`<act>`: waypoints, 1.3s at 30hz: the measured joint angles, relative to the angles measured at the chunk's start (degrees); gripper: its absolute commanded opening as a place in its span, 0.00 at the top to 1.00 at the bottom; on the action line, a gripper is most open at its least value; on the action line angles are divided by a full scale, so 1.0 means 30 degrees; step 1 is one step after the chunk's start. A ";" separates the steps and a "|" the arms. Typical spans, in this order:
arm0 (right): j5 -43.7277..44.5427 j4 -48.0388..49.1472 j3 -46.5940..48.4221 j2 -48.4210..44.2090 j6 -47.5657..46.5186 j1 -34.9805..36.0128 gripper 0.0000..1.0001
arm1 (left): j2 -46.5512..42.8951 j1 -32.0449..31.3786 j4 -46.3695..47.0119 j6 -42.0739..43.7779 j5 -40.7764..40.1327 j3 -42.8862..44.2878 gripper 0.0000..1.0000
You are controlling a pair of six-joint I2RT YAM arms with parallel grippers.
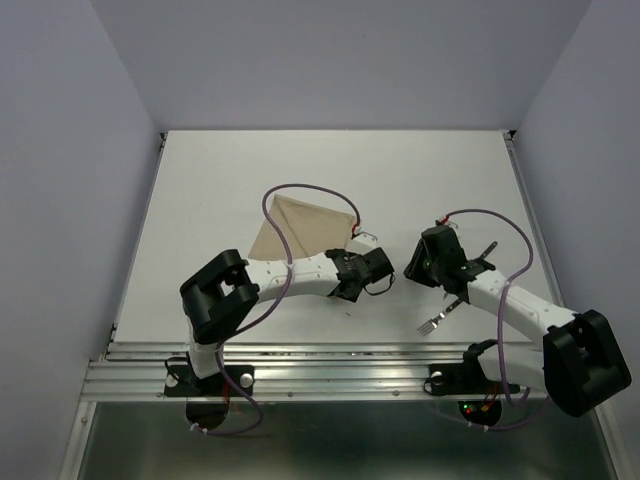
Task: Fold the napkin into a case and place the utensils inside
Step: Pick up the upper triangle-folded napkin from the center of the board.
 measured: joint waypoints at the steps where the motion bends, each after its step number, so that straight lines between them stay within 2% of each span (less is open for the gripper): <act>1: -0.0051 0.0015 -0.0095 -0.0066 -0.0015 0.0000 0.64 | 0.0168 -0.0299 0.0007 0.0000 -0.0102 0.0000 0.48; 15: -0.0248 -0.0058 -0.0605 -0.0532 -0.0131 -0.0015 0.64 | 0.1894 -0.0663 0.0299 0.0117 -0.1384 0.0168 0.57; 18: -0.0248 -0.0066 -0.0605 -0.0546 -0.0131 -0.0015 0.64 | 0.2047 -0.0678 0.0357 0.0175 -0.1727 0.0204 0.65; 22: -0.0233 -0.0102 -0.0605 -0.0699 -0.0131 -0.0015 0.64 | 0.2244 -0.0678 0.0670 0.0517 -0.1851 0.0226 0.93; 25: -0.0182 -0.0248 -0.0605 -0.0984 -0.0131 -0.0015 0.64 | 0.2317 -0.0612 0.0845 0.0940 -0.1785 0.0226 0.99; 32: -0.0525 -0.0619 -0.0510 -0.1217 -0.0328 -0.0015 0.63 | 0.1654 0.0138 0.2062 0.2091 -0.0474 -0.0401 1.00; 33: -0.0743 -0.0619 -0.0372 -0.0947 -0.0342 -0.0015 0.57 | 0.1392 0.0233 0.2339 0.2324 0.0007 -0.0641 1.00; 34: -0.1071 -0.0590 -0.0197 -0.0648 -0.0335 -0.0015 0.57 | 0.1013 0.0350 0.2667 0.2390 0.0197 -0.1027 1.00; 38: -0.2565 0.0117 0.0590 0.0765 -0.0095 -0.0015 0.37 | -0.0962 0.0729 0.3475 0.2834 0.1559 -0.2266 1.00; 39: -0.2973 0.0488 0.0845 0.1246 0.0044 -0.0015 0.29 | -0.1661 0.0780 0.3832 0.2929 0.1953 -0.2586 1.00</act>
